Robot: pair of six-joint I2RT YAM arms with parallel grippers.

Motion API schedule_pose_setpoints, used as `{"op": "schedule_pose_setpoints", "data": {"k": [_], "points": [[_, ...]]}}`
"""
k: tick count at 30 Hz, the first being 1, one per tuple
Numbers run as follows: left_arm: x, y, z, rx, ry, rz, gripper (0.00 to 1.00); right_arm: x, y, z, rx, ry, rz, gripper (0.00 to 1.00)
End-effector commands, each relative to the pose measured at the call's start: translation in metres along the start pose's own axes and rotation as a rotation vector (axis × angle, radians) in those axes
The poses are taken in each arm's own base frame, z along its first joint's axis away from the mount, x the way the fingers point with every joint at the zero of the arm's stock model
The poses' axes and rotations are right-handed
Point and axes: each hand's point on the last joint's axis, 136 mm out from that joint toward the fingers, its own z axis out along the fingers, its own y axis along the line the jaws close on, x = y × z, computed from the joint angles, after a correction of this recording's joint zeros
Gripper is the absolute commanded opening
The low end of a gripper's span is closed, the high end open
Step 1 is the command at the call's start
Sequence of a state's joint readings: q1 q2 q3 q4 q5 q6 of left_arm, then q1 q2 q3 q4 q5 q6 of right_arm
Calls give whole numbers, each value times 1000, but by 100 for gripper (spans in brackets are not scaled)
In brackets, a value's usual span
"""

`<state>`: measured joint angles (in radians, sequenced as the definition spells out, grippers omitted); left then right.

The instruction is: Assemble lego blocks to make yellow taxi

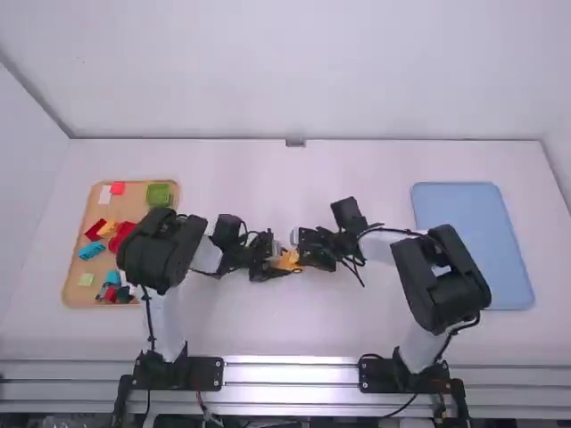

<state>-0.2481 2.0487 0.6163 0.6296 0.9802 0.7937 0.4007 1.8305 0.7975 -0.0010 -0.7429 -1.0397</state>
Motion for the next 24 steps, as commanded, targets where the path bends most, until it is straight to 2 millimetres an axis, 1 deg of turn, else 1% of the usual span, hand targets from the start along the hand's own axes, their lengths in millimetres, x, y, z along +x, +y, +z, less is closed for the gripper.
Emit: {"op": "schedule_pose_setpoints", "data": {"k": [1,2,4,8,10,13,20,24], "points": [[52,-1,4,-67,219,-106,38,-3,-3,1,-10,-16,-2,3],[53,-4,5,-39,236,-77,35,-2,-2,2,-12,-14,0,2],[54,-6,7,-17,258,-66,33,-1,-2,3,-16,-13,4,3],[67,2,6,-59,361,-86,31,4,-2,8,-20,-9,45,2],[69,2,5,-51,379,-93,29,7,-3,11,-19,-11,75,1],[70,-1,5,-37,382,-103,27,7,-8,9,-8,-27,73,1],[83,-3,-1,-70,435,-102,28,3,-20,1,20,-67,74,1],[90,-7,-3,-89,449,-90,34,4,-23,-2,19,-60,72,2]]}}
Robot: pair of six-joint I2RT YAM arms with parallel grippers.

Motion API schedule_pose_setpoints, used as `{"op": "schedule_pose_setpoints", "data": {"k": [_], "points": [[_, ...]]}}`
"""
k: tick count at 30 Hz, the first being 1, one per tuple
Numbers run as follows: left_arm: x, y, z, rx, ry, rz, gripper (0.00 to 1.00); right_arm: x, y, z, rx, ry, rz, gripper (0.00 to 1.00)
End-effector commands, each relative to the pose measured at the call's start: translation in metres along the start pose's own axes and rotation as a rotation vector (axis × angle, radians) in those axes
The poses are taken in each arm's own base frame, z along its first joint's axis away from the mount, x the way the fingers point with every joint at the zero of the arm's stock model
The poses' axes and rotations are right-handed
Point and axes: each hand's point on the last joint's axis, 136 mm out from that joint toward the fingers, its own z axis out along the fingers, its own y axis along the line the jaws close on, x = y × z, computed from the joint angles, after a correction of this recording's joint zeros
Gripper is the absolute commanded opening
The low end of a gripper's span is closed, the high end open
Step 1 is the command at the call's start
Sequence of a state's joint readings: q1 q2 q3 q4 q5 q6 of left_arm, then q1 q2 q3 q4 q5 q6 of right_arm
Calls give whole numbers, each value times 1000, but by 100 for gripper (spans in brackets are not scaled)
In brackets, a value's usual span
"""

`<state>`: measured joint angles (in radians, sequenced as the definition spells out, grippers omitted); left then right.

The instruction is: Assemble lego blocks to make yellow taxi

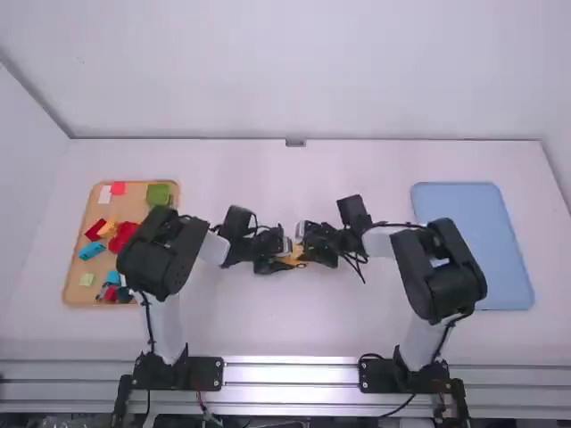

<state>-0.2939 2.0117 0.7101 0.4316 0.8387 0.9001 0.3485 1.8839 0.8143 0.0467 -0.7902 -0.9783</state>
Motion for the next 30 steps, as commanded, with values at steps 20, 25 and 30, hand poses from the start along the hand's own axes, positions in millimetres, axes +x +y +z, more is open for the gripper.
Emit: {"op": "schedule_pose_setpoints", "data": {"k": [20,25,30], "points": [[87,-37,-2,54,345,-178,28,6,-4,9,6,92,-54,9],[87,-40,-4,91,364,-161,25,2,-7,4,11,76,-47,9],[87,-38,-4,86,366,-156,27,5,0,6,-10,92,-34,9]]}}
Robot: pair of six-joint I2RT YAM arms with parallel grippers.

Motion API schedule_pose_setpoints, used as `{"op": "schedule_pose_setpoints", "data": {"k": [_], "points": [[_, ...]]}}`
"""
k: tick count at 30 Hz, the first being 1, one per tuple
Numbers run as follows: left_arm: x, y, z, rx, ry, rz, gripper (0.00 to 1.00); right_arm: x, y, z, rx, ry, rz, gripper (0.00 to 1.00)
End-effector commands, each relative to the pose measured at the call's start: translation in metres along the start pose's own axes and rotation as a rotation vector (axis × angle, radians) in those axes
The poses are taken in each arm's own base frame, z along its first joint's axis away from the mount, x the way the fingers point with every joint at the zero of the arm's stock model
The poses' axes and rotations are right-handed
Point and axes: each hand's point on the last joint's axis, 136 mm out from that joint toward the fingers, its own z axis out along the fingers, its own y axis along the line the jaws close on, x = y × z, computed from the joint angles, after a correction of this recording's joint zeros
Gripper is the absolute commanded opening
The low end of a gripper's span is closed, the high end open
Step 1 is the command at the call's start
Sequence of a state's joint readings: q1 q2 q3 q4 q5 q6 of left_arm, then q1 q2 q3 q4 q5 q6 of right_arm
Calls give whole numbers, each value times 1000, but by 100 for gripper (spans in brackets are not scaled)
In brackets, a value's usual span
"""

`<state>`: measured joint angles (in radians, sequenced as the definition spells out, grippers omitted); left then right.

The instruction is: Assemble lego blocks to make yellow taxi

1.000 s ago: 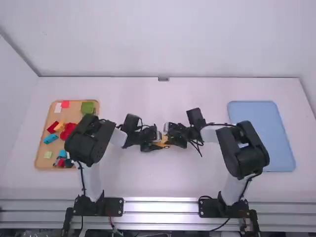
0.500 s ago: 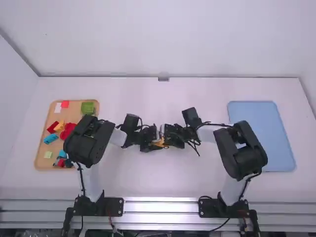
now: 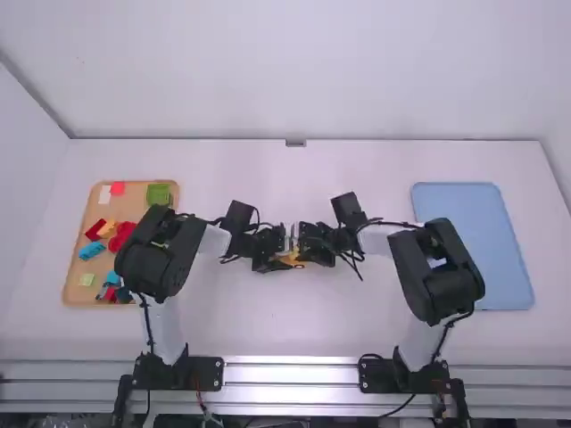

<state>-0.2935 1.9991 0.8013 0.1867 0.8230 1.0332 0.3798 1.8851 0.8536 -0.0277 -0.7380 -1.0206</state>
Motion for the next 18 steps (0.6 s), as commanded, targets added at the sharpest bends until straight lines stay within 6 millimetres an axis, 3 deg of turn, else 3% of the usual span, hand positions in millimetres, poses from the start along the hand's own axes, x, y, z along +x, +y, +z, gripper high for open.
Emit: {"op": "schedule_pose_setpoints", "data": {"k": [1,8,18], "points": [[84,-38,7,28,292,-194,27,7,-3,1,10,37,5,9],[85,-38,7,26,296,-195,33,8,-1,1,4,42,13,12],[84,-39,8,30,297,-197,39,13,-3,0,14,66,28,37]]}}
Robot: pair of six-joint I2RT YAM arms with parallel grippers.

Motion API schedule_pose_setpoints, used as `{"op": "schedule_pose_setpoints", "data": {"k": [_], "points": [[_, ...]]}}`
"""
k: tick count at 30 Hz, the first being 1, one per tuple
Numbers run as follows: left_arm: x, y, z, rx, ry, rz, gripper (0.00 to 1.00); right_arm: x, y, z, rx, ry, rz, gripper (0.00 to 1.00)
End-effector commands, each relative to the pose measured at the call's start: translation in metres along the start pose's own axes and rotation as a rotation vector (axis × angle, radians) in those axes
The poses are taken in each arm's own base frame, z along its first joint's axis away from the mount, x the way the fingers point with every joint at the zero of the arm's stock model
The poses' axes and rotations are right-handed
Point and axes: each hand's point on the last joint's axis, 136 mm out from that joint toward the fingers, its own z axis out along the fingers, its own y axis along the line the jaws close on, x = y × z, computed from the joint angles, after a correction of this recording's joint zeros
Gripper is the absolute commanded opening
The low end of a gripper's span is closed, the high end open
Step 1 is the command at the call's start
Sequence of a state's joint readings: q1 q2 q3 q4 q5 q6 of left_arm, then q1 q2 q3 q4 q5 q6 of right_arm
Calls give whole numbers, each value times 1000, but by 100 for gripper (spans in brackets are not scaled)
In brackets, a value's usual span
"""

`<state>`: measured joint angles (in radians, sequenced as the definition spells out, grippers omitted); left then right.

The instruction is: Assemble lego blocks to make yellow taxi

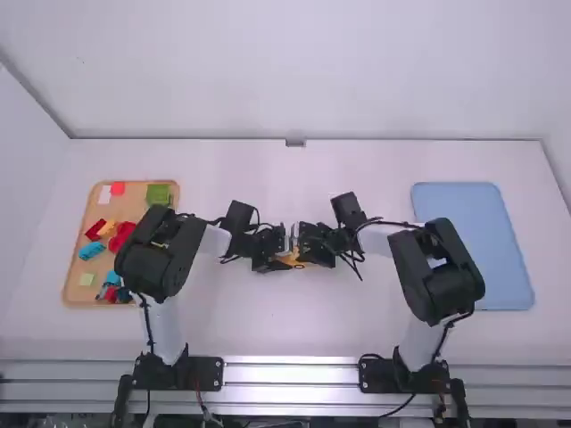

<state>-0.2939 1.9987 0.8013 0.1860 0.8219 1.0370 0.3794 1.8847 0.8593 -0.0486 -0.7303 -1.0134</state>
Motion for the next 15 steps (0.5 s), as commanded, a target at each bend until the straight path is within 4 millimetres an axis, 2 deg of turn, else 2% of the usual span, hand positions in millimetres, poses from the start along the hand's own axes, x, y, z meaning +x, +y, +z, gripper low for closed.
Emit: {"op": "schedule_pose_setpoints", "data": {"k": [1,3,15], "points": [[84,-40,8,29,296,-211,40,11,-5,0,24,47,28,45],[85,-38,7,25,295,-217,40,10,-8,-2,29,36,36,51],[84,-39,8,28,295,-212,41,2,-9,-8,26,-13,24,51]]}}
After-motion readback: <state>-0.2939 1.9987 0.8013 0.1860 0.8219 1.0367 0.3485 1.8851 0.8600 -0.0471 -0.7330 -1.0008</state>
